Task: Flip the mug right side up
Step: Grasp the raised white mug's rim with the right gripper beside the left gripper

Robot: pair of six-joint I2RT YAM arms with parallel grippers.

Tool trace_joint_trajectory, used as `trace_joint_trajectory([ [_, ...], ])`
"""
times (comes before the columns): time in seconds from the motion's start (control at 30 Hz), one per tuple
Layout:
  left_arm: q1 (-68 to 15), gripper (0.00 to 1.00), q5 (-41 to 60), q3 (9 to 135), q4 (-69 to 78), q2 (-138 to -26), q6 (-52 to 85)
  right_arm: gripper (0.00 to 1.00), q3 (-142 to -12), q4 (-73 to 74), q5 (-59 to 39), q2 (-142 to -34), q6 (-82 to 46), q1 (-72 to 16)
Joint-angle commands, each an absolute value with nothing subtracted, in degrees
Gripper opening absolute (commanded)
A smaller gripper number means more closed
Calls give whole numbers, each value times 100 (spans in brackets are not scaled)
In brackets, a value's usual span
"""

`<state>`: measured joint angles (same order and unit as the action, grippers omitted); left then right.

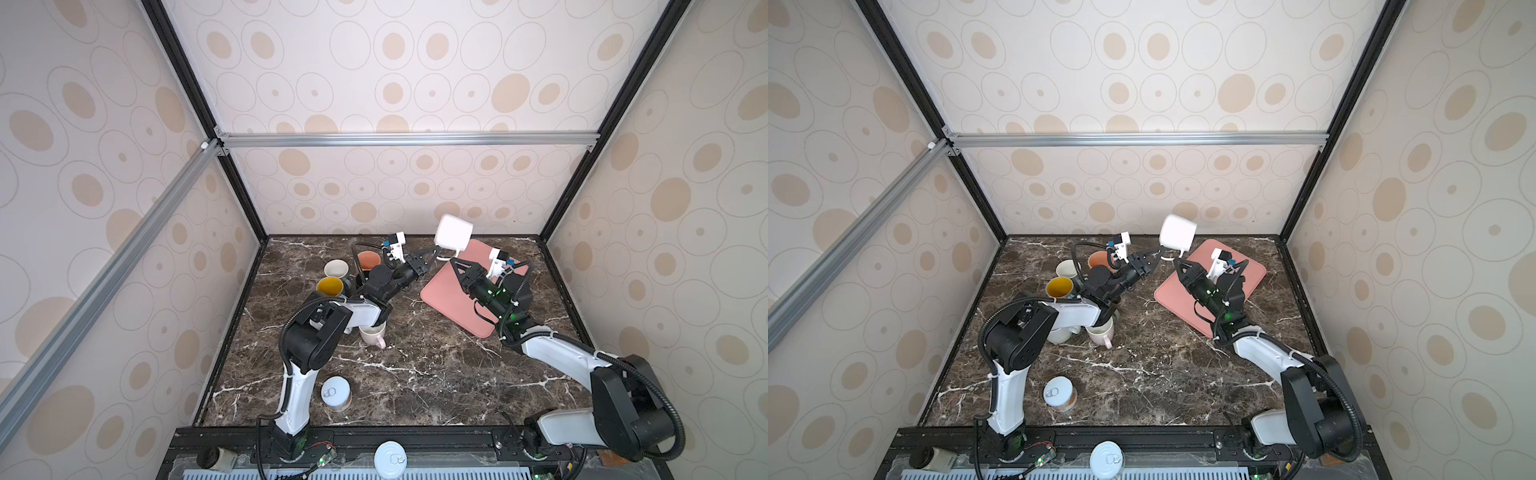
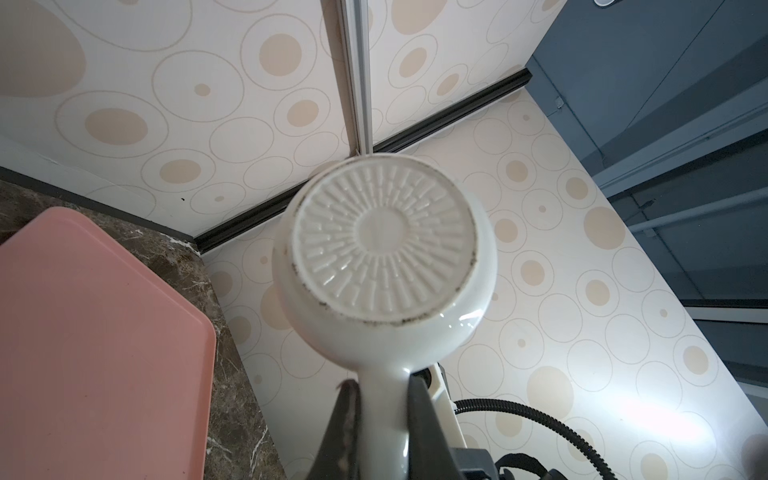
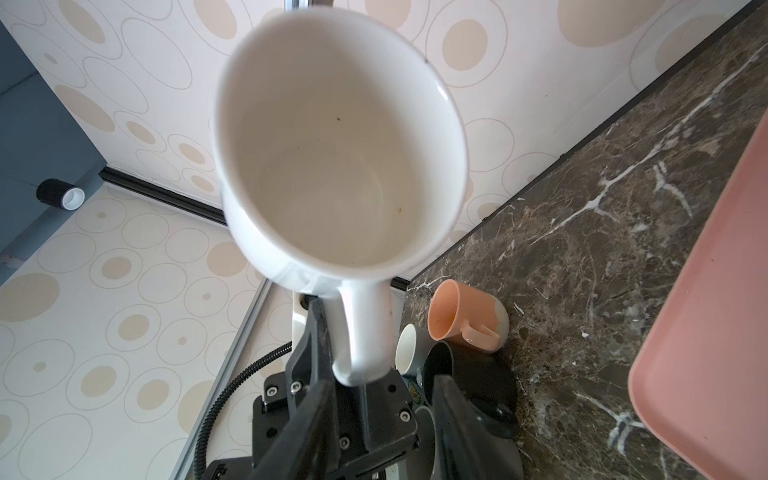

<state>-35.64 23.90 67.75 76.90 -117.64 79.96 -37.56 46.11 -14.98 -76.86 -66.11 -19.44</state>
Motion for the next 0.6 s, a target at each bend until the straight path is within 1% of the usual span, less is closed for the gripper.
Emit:
trace_joint_trajectory([
  [0.0, -3569, 0, 2392, 6910, 8551, -11272, 8099, 44, -3730, 4676, -1360, -7472, -6488, -1971],
  [0.13, -3569, 0, 2396, 6886, 8596, -11241, 8136, 45, -4126, 4248, -1585, -7594, -6414, -1969],
  [0.27, -3571, 0, 2402, 6881, 8716, -11224, 8244, 45, -4361, 4472, -1790, -7894, -6505, -1961],
  [0.37, -3566, 0, 2436, 6877, 8663, -11185, 8267, 41, -4531, 4648, -1942, -8125, -6685, -1967],
  [0.57, -3565, 0, 2496, 6868, 8611, -11126, 8306, 28, -4774, 5032, -2175, -8442, -6882, -1967],
])
